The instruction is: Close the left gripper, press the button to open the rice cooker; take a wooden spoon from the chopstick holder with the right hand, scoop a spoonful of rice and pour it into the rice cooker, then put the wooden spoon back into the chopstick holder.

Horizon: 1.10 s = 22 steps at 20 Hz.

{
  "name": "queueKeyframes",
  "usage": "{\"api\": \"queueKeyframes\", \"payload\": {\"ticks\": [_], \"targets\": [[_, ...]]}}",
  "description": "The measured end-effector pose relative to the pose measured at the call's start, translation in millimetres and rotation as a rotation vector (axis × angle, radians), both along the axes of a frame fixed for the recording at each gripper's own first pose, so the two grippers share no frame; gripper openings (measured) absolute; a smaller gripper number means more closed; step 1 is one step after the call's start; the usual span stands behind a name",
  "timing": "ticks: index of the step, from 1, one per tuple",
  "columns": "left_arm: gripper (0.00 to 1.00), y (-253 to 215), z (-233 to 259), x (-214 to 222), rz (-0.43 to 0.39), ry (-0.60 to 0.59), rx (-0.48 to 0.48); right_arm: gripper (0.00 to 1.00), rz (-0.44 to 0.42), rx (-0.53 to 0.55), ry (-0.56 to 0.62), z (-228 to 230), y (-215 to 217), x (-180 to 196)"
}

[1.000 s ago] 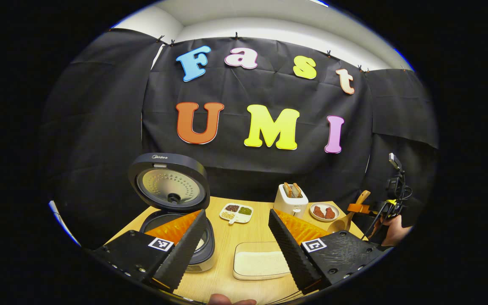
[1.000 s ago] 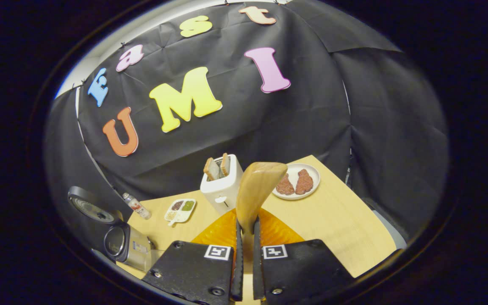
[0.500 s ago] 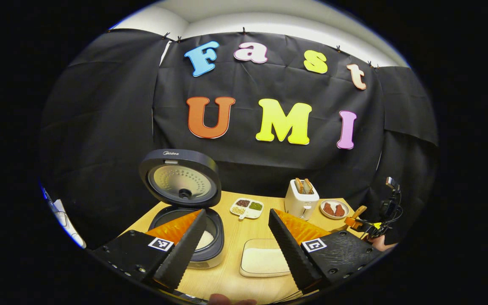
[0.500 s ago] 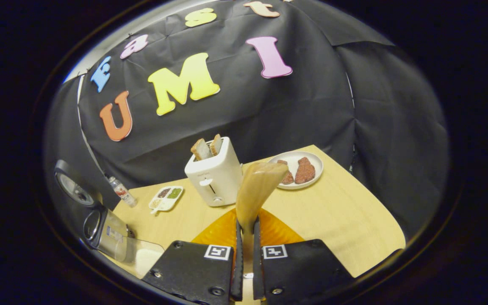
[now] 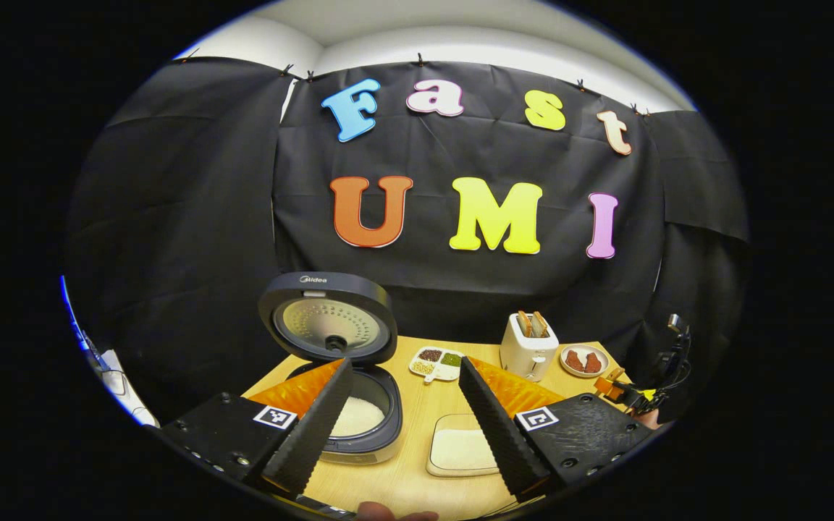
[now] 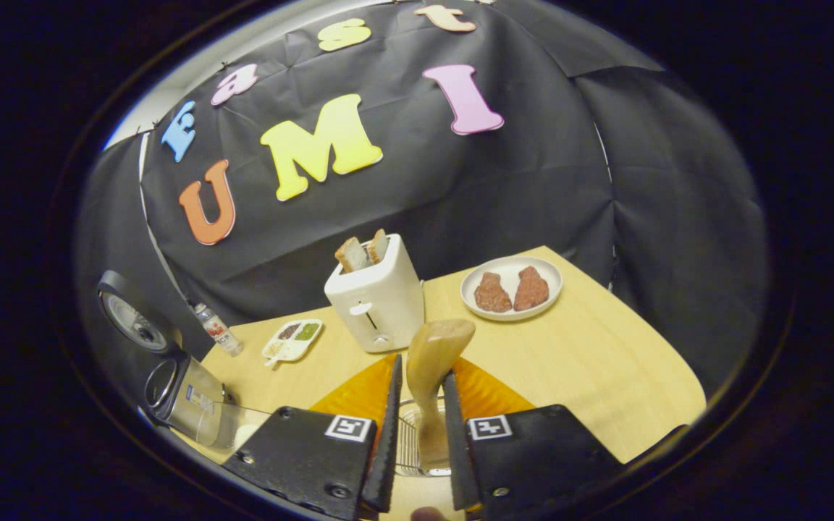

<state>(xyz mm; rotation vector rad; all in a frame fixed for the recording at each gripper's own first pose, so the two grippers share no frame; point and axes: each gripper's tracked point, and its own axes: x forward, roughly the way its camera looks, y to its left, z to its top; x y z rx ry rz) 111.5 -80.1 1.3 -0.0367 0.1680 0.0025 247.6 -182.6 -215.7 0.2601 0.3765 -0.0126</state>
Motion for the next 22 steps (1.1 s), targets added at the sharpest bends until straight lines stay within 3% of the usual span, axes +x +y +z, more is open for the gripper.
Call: {"api": "queueKeyframes", "payload": {"ticks": [2,3,8,16,22], "targets": [[0.95,8.4,8.8,-0.1,0.004,-0.025,-0.010,0.55,-0.016,-0.027,-0.033,21.2,-5.6,-6.6],[0.95,12.8,14.6,0.4,0.005,-0.041,-0.013,0.71,-0.023,-0.045,-0.055,32.1,-9.2,-10.6],[0.95,46.0,38.9,16.6,0.045,-0.093,-0.020,0.98,-0.052,-0.131,-0.122,87.2,-19.8,-43.8],[0.94,80.8,75.3,83.1,0.025,-0.176,-0.020,1.00,-0.080,-0.178,-0.198,143.2,-19.7,-110.9],[0.94,114.4,46.1,162.6,0.037,-0.113,0.044,0.98,-0.206,-0.201,-0.163,136.1,-53.9,-172.7]]}}
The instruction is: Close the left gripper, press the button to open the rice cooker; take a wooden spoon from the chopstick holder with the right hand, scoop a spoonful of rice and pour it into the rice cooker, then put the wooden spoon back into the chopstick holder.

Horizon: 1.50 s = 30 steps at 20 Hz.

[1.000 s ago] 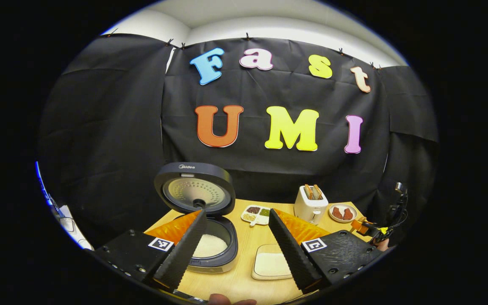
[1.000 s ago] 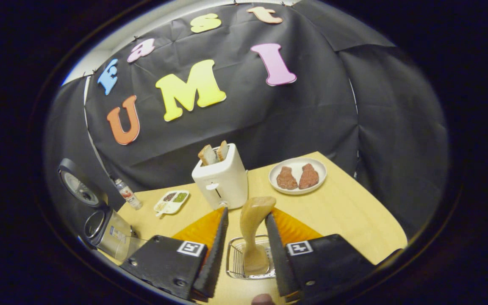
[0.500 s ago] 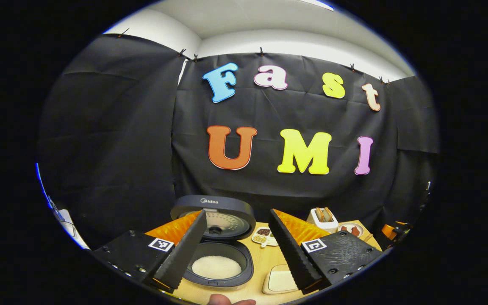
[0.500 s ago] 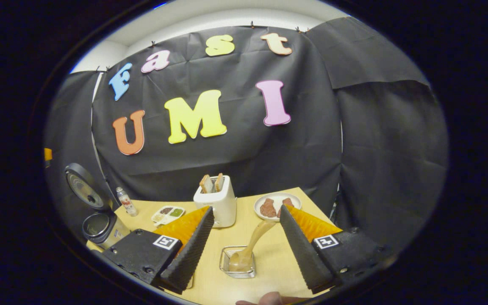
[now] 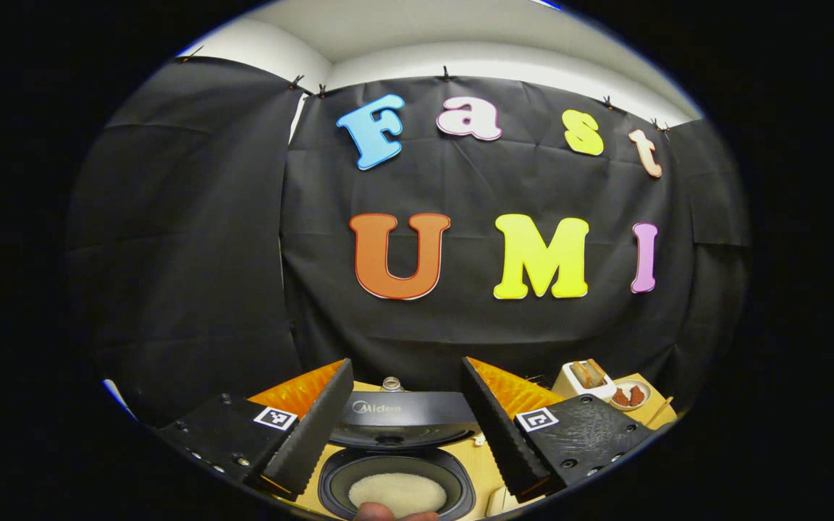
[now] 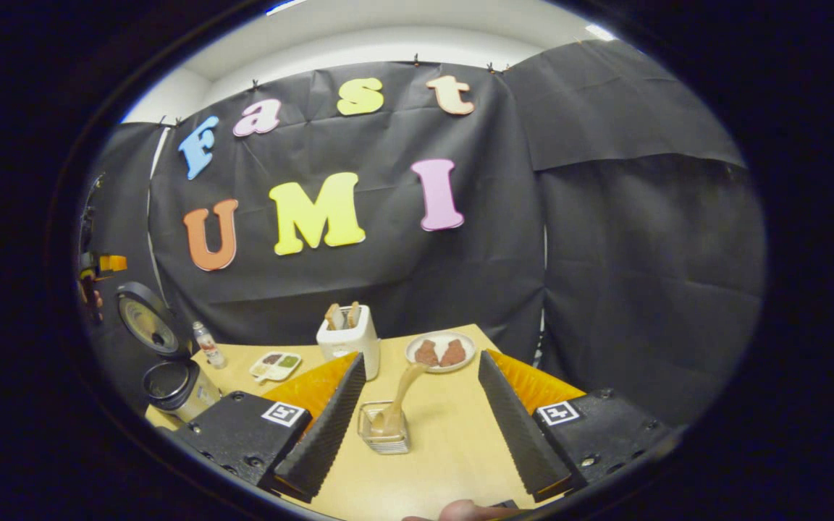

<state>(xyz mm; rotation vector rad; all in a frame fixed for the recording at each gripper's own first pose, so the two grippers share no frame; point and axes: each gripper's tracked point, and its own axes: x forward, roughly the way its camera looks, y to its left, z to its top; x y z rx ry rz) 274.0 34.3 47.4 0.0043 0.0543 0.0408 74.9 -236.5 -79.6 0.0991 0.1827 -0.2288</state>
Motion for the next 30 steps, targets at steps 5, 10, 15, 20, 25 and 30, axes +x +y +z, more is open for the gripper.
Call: {"api": "queueKeyframes", "payload": {"ticks": [5,10,15,20,25,30], "targets": [[0.96,9.1,-21.8,25.9,-0.014,0.088,0.018,1.00,-0.086,-0.005,0.037,-11.7,-17.1,-41.7],[0.99,6.4,-39.4,-0.4,-0.026,0.189,0.001,1.00,-0.037,-0.006,0.053,-15.1,4.2,-35.4],[0.99,-5.6,-82.0,-55.1,-0.060,0.373,-0.052,0.99,0.066,-0.012,0.040,-8.3,38.0,-8.6],[0.98,-11.7,-146.4,-101.0,-0.063,0.516,-0.047,0.98,0.113,0.006,0.050,-16.0,55.0,1.3],[0.97,-10.8,-194.7,-116.4,-0.057,0.612,-0.047,0.98,0.123,0.001,0.064,-16.1,54.4,6.8],[0.97,-12.2,-218.3,-121.3,-0.045,0.657,-0.063,0.98,0.139,-0.024,0.074,-13.3,58.9,10.8]]}}
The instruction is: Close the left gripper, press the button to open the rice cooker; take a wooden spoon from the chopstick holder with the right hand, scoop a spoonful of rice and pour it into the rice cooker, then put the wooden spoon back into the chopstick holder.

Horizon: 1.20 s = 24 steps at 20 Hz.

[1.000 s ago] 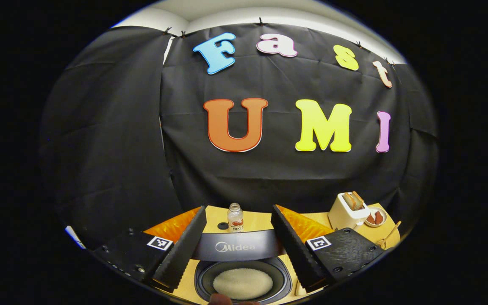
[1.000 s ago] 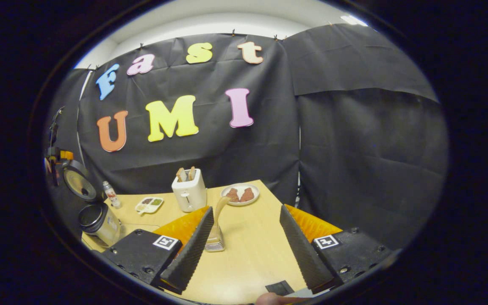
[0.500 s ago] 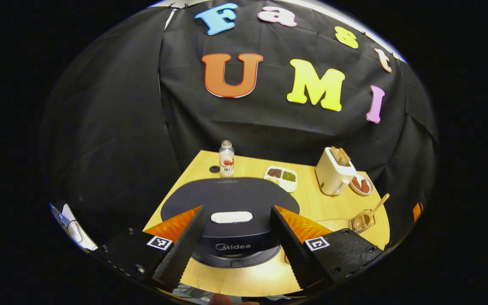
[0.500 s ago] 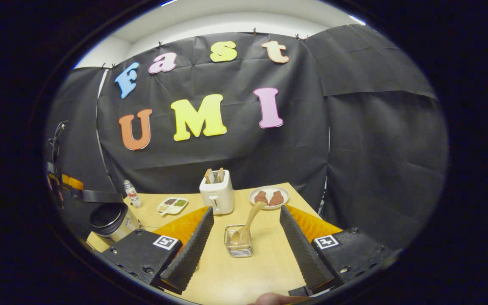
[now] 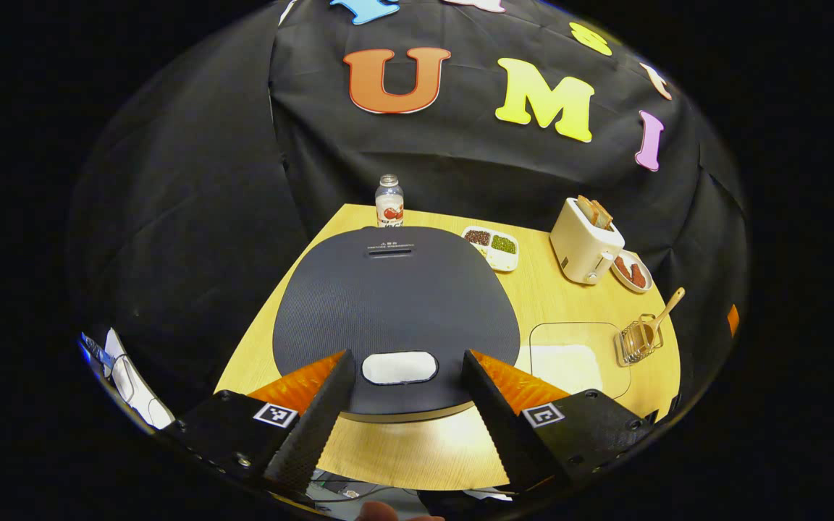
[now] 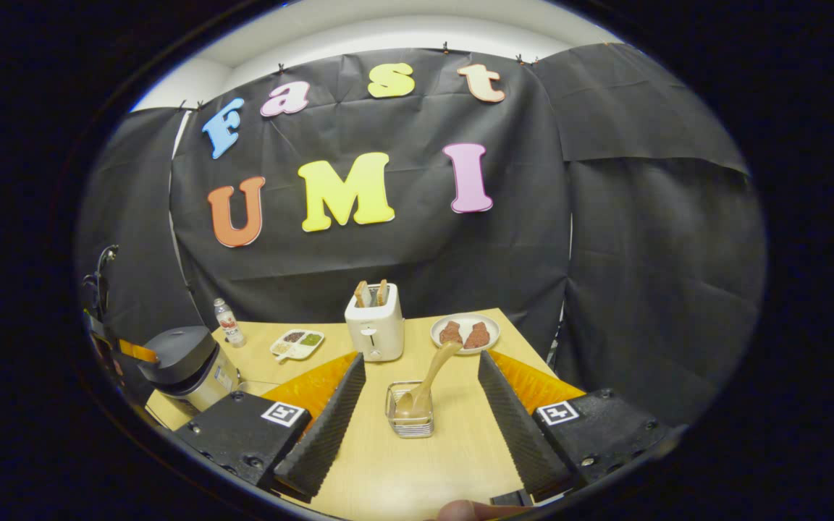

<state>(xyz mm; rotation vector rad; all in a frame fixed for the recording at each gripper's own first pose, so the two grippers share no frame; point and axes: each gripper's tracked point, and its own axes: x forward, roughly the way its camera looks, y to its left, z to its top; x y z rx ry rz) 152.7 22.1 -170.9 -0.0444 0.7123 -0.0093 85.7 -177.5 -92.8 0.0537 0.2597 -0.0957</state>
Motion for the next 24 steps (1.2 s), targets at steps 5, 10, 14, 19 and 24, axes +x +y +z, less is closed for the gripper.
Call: {"api": "queueKeyframes", "payload": {"ticks": [5,10,14,19,24], "targets": [[0.98,0.6,-11.8,-1.7,0.012,0.016,0.005,0.98,0.025,-0.006,0.012,-2.5,10.4,5.7],[0.98,0.2,-13.0,-3.3,0.023,0.020,0.020,1.00,0.052,-0.002,0.022,-4.4,18.5,17.7],[0.99,0.4,-23.1,-5.4,0.040,0.041,0.024,0.99,0.085,0.014,0.050,-15.0,22.9,30.4],[0.98,1.3,-21.3,-6.4,0.090,0.053,0.023,0.99,0.134,0.037,0.066,-23.0,27.8,60.5],[0.96,-1.2,-19.3,-6.5,0.150,0.048,0.026,1.00,0.207,0.040,0.064,-27.7,31.3,88.9]]}}
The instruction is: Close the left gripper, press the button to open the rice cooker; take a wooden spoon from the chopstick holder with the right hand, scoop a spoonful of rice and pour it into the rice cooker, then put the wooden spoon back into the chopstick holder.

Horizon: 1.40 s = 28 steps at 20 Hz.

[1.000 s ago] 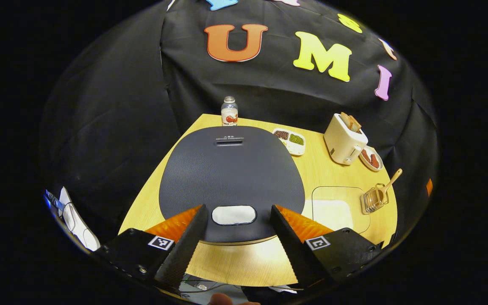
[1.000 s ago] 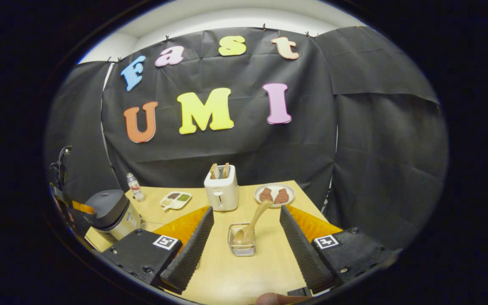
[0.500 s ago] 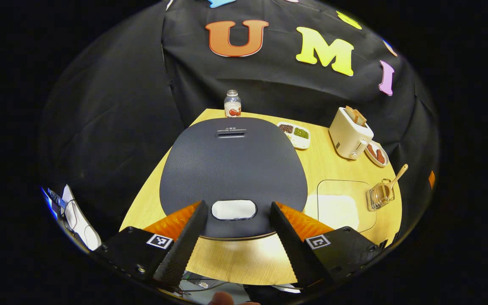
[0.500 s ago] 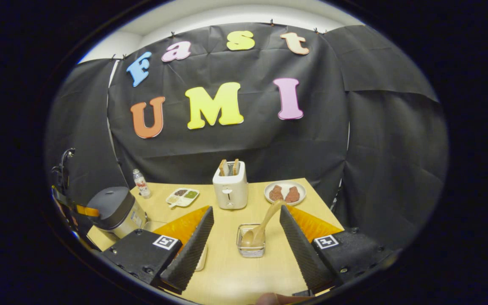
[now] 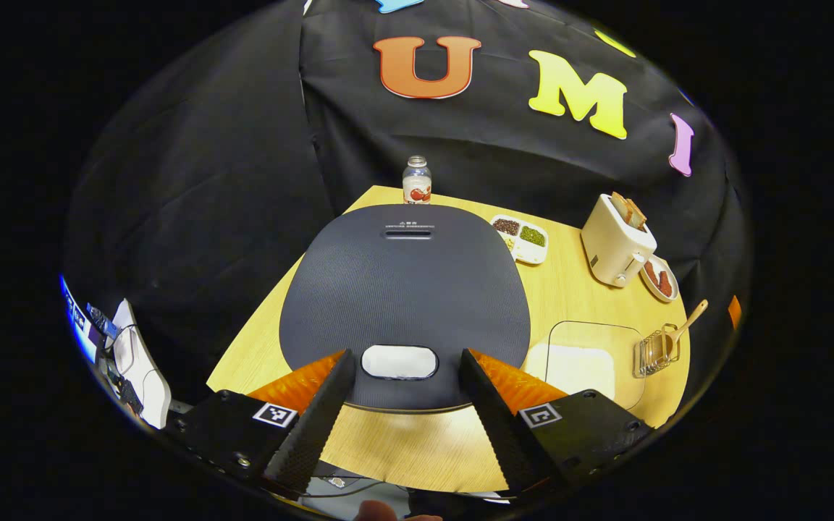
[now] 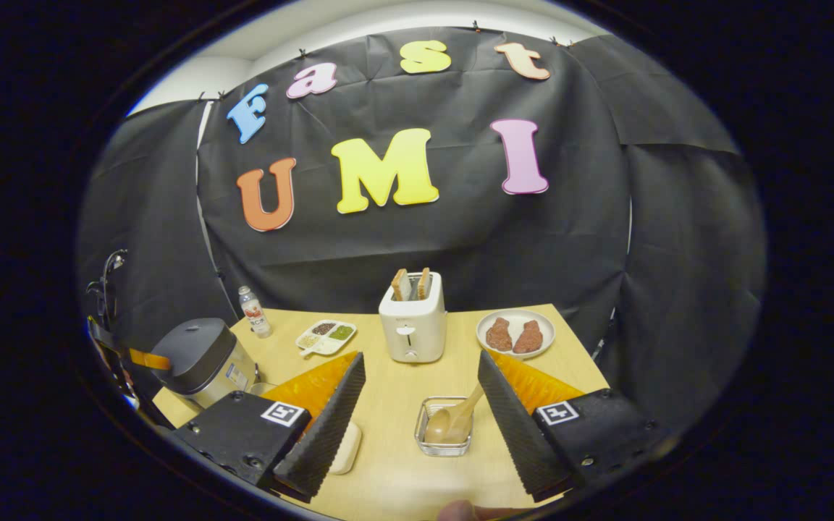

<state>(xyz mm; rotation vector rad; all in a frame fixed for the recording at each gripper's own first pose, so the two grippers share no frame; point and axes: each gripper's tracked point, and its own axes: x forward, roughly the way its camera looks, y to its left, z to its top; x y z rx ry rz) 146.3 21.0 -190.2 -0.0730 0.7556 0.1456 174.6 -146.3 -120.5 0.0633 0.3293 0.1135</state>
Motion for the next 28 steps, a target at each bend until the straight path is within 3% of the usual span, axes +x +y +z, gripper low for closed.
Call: {"api": "queueKeyframes", "payload": {"ticks": [3,6,10,15,22,28], "targets": [[0.94,-1.1,12.6,-6.3,0.021,-0.036,-0.009,1.00,0.009,0.003,0.005,3.2,-2.9,-1.7],[0.94,-12.8,40.6,-14.1,-0.021,-0.143,-0.020,1.00,-0.016,-0.018,-0.049,23.1,-3.9,-21.6],[0.94,-33.9,84.9,-36.3,-0.092,-0.300,-0.063,1.00,-0.056,-0.047,-0.120,49.3,9.9,-69.5],[0.95,-70.0,138.7,-96.9,-0.214,-0.480,-0.125,0.98,-0.095,-0.052,-0.198,86.3,37.5,-140.0],[0.95,-87.7,206.7,-184.1,-0.295,-0.763,-0.027,1.00,-0.152,-0.045,-0.288,124.5,62.9,-230.8],[0.95,-108.7,204.1,-223.8,-0.339,-0.808,-0.017,1.00,-0.156,-0.053,-0.327,127.4,79.6,-282.6]]}}
